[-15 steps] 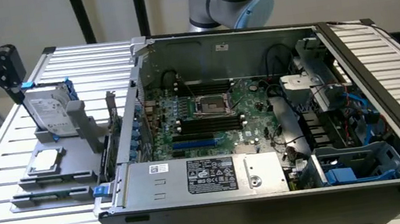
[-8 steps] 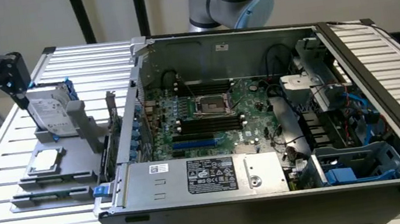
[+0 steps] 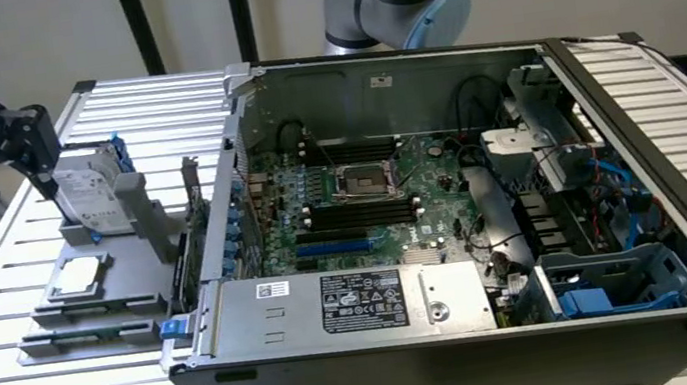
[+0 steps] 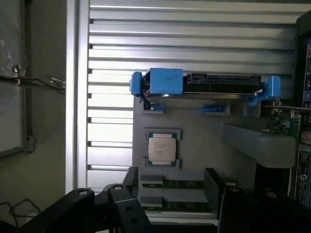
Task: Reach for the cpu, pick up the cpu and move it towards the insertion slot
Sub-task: 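Pick up the cpu and move it towards the insertion slot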
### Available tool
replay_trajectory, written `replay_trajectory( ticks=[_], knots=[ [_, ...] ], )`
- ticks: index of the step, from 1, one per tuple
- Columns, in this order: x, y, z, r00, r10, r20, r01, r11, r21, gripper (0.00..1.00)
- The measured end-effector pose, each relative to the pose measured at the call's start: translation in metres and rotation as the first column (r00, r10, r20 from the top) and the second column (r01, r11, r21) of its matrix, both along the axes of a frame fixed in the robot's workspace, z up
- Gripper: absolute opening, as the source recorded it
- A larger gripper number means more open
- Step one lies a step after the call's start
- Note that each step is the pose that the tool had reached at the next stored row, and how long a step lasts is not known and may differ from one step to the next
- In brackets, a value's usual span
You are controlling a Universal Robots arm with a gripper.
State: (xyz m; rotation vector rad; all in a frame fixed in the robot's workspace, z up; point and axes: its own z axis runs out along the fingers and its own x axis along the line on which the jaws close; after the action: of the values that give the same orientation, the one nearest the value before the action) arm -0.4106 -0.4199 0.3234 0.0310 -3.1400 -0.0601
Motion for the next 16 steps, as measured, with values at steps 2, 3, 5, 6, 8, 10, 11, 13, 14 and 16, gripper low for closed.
replay_trajectory(
  ticks=[2, 3, 5, 6, 8, 10, 11, 13, 14, 16],
  knots=[
    [0.000, -0.0006, -0.0036, 1.0000, 0.000, -0.0001, 0.000, 1.0000, 0.0000, 0.65],
    [0.000, -0.0008, -0.0053, 1.0000, 0.000, -0.0001, 0.000, 1.0000, 0.0000, 0.65],
    [0.001, -0.0014, -0.0091, 1.0000, 0.000, 0.0000, 0.000, 1.0000, 0.0000, 0.65],
    [0.001, -0.0016, -0.0109, 1.0000, 0.000, 0.0000, 0.000, 1.0000, -0.0001, 0.65],
    [0.001, -0.0021, -0.0145, 1.0000, 0.000, -0.0001, 0.000, 1.0000, -0.0001, 0.65],
    [0.002, -0.0027, -0.0182, 1.0000, 0.000, -0.0001, 0.000, 1.0000, -0.0001, 0.65],
    [0.002, -0.0029, -0.0200, 1.0000, 0.000, 0.0000, 0.000, 1.0000, -0.0001, 0.65],
    [0.002, -0.0033, -0.0236, 1.0000, 0.000, 0.0000, 0.000, 1.0000, 0.0000, 0.65],
    [0.002, -0.0035, -0.0254, 1.0000, 0.000, 0.0000, 0.000, 1.0000, 0.0000, 0.65],
    [0.002, -0.0039, -0.0291, 1.0000, 0.000, 0.0000, 0.000, 1.0000, 0.0000, 0.65]
  ],
)
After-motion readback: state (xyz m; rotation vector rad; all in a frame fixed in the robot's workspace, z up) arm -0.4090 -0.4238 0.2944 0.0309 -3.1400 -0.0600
